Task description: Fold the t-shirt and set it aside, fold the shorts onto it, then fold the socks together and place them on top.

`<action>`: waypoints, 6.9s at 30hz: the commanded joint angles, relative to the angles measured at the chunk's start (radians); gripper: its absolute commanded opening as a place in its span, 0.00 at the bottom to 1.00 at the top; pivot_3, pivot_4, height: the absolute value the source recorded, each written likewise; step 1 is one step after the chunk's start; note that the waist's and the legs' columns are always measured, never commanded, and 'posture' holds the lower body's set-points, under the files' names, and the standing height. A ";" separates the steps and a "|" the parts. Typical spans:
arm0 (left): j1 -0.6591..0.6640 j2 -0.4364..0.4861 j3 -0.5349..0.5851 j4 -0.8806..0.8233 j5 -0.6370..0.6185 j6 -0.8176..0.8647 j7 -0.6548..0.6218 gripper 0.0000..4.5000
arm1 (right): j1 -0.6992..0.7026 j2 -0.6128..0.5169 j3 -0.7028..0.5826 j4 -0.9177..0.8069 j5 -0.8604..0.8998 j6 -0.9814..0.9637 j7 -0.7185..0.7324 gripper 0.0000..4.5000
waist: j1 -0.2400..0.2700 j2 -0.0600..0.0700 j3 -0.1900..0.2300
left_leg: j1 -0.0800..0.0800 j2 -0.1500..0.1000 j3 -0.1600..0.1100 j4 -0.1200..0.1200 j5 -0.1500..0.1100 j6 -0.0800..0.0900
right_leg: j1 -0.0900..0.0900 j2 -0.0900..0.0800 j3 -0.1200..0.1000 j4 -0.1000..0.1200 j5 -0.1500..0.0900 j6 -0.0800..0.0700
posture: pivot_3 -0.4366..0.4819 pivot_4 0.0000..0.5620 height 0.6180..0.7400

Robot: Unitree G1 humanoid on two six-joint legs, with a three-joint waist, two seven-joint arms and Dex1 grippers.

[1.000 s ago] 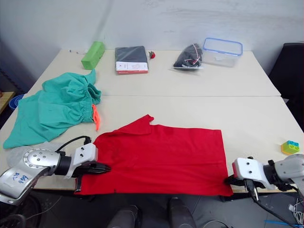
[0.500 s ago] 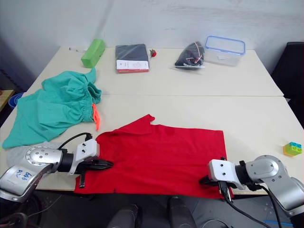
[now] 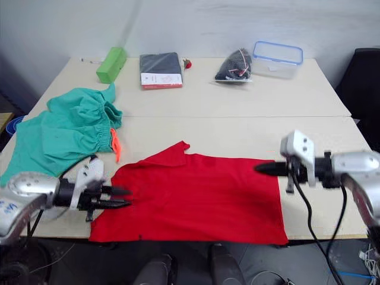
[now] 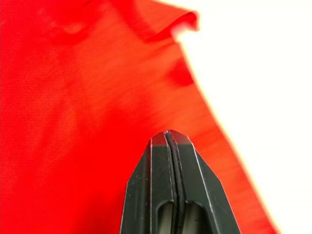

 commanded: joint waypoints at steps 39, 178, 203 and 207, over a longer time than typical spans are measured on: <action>-0.540 -0.500 -0.387 0.677 0.500 -0.417 0.008 0.01 | -0.240 0.104 0.127 0.427 -0.267 0.156 0.019 1.00 | 0.009 0.003 -0.002 | -0.037 -0.017 0.012 0.020 0.014 0.005 | -0.042 -0.017 -0.009 0.024 0.013 0.007 | 0.48 0.27 1.00; -0.132 -0.086 -0.057 0.228 0.119 -0.124 -0.216 0.01 | 0.260 0.005 -0.110 0.155 -0.192 -0.625 0.224 0.00 | 0.007 0.003 -0.001 | -0.020 -0.015 0.005 0.016 0.009 0.007 | -0.017 -0.017 -0.015 0.010 0.013 0.008 | 0.48 0.27 1.00; -0.246 -0.195 -0.247 0.316 0.310 -0.491 -0.199 0.49 | 0.245 0.027 -0.085 0.117 -0.192 -0.531 0.194 0.00 | 0.010 0.003 -0.001 | -0.020 -0.015 0.005 0.015 0.010 0.007 | -0.016 -0.017 -0.016 0.009 0.013 0.008 | 0.48 0.27 1.00; -0.273 -0.219 -0.265 0.354 0.339 -0.514 -0.187 0.49 | 0.247 0.036 -0.087 0.105 -0.182 -0.505 0.185 0.00 | 0.009 0.003 -0.001 | -0.020 -0.016 0.005 0.015 0.009 0.007 | -0.016 -0.017 -0.016 0.009 0.013 0.008 | 0.48 0.27 1.00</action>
